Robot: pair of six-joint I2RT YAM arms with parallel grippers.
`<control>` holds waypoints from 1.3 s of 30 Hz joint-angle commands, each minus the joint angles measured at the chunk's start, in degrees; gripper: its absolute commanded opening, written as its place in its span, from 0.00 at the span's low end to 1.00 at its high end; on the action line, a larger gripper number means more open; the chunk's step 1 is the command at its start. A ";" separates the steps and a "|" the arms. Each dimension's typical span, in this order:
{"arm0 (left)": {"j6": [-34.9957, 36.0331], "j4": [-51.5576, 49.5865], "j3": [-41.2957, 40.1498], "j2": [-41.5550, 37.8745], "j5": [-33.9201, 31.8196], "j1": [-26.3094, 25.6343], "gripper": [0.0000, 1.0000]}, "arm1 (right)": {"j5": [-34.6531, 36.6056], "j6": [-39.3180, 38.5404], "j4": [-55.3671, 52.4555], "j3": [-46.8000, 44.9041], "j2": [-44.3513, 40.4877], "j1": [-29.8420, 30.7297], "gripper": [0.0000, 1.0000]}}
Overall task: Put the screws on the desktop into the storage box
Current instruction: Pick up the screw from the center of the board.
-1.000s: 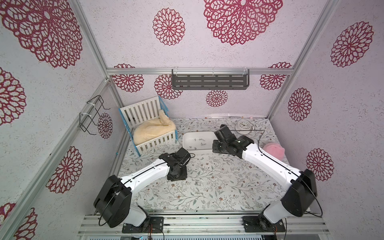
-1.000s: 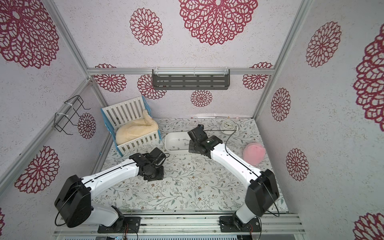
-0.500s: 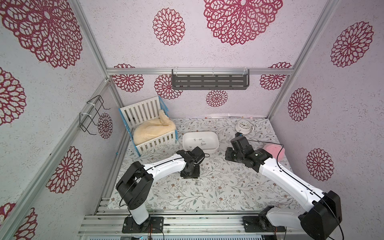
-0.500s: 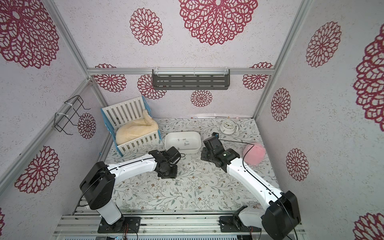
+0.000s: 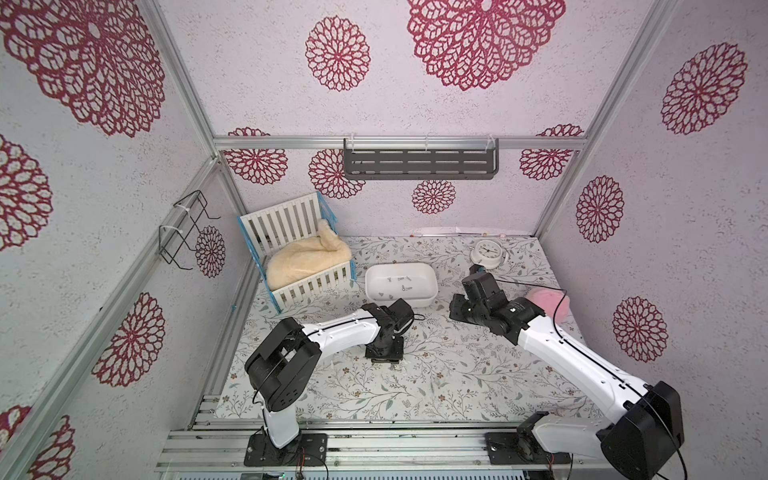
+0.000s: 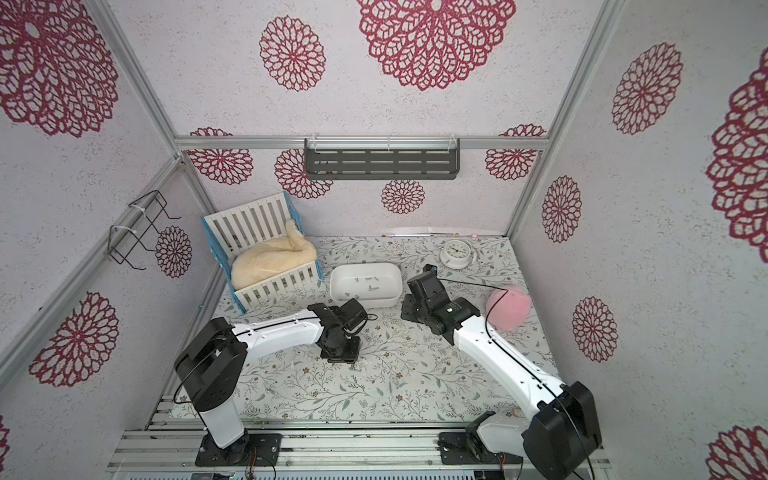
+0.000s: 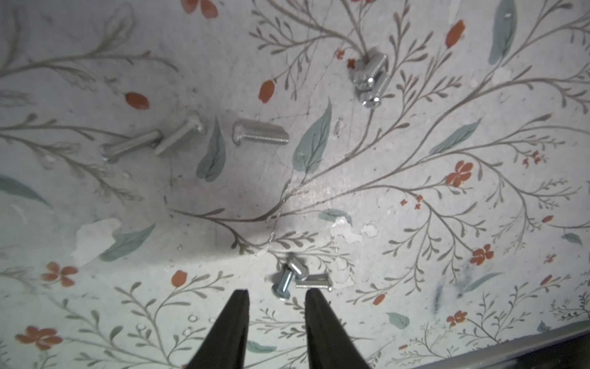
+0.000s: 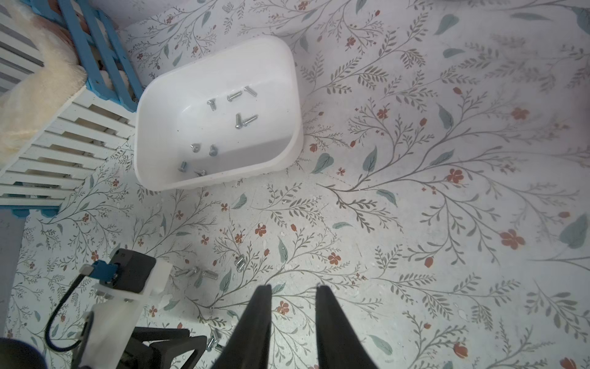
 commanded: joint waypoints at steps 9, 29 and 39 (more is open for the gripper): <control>1.53 1.07 -0.03 2.29 1.77 -1.14 0.34 | -0.74 1.04 1.94 0.90 0.28 -0.32 0.28; 1.69 1.96 -2.08 3.62 2.06 -1.69 0.26 | -0.94 1.36 1.84 0.84 0.73 -0.31 0.28; 1.84 1.94 -3.43 3.84 1.73 -1.77 0.23 | -1.15 1.57 2.09 0.59 0.95 -0.29 0.28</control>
